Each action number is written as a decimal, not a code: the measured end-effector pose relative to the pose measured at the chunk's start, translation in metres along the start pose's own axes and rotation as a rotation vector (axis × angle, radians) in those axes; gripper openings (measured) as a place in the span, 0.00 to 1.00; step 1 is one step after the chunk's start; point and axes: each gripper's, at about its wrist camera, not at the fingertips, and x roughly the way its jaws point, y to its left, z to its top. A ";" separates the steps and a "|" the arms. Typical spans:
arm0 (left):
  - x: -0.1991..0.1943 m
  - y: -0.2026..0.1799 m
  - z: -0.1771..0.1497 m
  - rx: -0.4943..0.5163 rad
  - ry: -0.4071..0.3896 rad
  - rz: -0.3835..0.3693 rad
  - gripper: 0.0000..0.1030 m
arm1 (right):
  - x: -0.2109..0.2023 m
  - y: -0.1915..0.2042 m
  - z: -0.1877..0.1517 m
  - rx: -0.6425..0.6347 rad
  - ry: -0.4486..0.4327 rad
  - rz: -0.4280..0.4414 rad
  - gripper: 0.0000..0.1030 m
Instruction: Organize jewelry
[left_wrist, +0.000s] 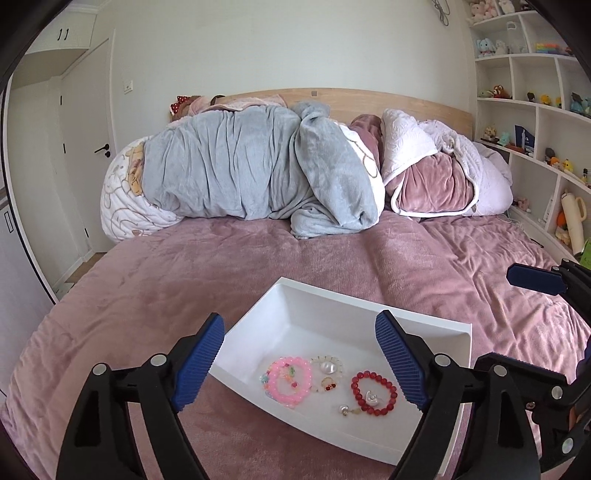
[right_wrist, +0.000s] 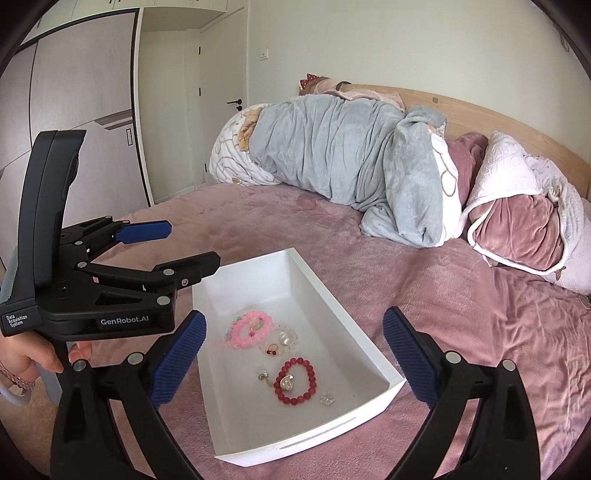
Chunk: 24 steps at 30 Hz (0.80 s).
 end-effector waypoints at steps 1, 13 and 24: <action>-0.008 -0.001 0.000 0.003 -0.012 0.007 0.87 | -0.007 0.002 0.001 0.000 -0.012 -0.004 0.95; -0.089 -0.014 -0.014 -0.005 -0.145 0.097 0.95 | -0.084 0.025 0.000 -0.006 -0.158 -0.069 0.95; -0.116 -0.030 -0.070 -0.056 -0.184 0.166 0.97 | -0.096 0.025 -0.054 0.077 -0.181 -0.105 0.95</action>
